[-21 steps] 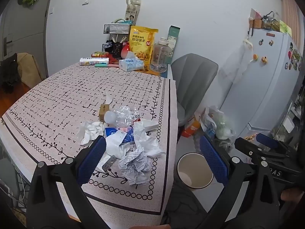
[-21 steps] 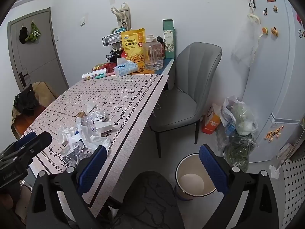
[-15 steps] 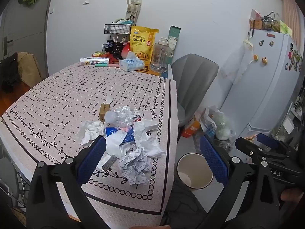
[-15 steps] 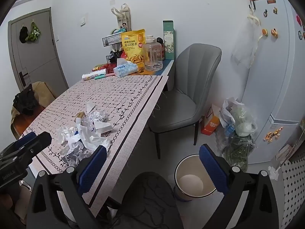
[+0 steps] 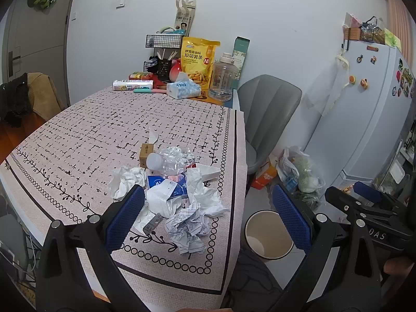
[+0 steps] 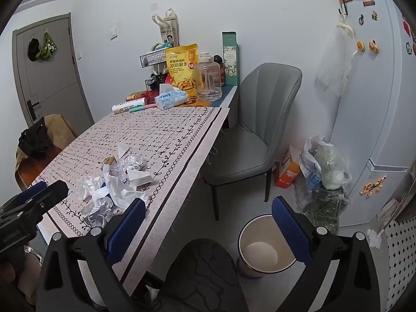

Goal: Collect trash

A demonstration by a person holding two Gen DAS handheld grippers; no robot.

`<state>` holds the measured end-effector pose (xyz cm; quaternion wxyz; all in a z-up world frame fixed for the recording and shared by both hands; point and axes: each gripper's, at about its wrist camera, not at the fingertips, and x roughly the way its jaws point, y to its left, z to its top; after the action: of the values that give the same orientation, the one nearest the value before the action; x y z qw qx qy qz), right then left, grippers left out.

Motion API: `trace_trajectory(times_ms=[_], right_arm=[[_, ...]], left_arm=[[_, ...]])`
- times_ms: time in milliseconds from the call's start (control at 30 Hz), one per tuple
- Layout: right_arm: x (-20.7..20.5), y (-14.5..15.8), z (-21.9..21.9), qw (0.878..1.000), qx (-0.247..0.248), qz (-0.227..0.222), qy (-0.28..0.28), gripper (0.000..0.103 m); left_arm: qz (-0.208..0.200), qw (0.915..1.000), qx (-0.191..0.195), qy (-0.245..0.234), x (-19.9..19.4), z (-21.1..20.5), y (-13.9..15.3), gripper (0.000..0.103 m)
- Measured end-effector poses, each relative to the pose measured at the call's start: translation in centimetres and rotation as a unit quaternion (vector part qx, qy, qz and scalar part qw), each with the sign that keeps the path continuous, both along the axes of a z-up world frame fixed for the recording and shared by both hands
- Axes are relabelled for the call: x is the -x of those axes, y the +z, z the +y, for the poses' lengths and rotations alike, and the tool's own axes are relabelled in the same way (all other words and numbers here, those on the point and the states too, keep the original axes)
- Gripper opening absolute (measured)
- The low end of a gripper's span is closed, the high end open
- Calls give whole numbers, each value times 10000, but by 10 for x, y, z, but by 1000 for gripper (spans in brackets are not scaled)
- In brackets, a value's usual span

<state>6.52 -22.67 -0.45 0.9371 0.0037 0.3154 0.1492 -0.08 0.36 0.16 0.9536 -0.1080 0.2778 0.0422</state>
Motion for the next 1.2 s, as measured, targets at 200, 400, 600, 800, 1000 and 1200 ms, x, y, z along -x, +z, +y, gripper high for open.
trace_trajectory(times_ms=[200, 400, 600, 800, 1000, 1200], right_arm=[[-1, -4, 4, 10000, 14, 38, -19, 95], [-3, -6, 3, 10000, 9, 54, -41, 95], [-4, -7, 3, 10000, -5, 51, -80, 95], [-4, -7, 1, 10000, -36, 29, -75, 95], [-1, -6, 1, 10000, -11, -38, -82, 95], [0, -6, 0, 9999, -17, -52, -98, 95]], left_arm=[[-27, 10000, 4, -22, -1, -2, 0, 97], [-42, 10000, -11, -12, -2, -1, -1, 97], [-63, 10000, -12, 10, -2, -2, 0, 97], [-113, 9999, -31, 10, -1, -3, 2, 97], [-182, 9998, -21, 26, 1, -2, 2, 97], [-188, 9998, -24, 24, 0, -1, 2, 97]])
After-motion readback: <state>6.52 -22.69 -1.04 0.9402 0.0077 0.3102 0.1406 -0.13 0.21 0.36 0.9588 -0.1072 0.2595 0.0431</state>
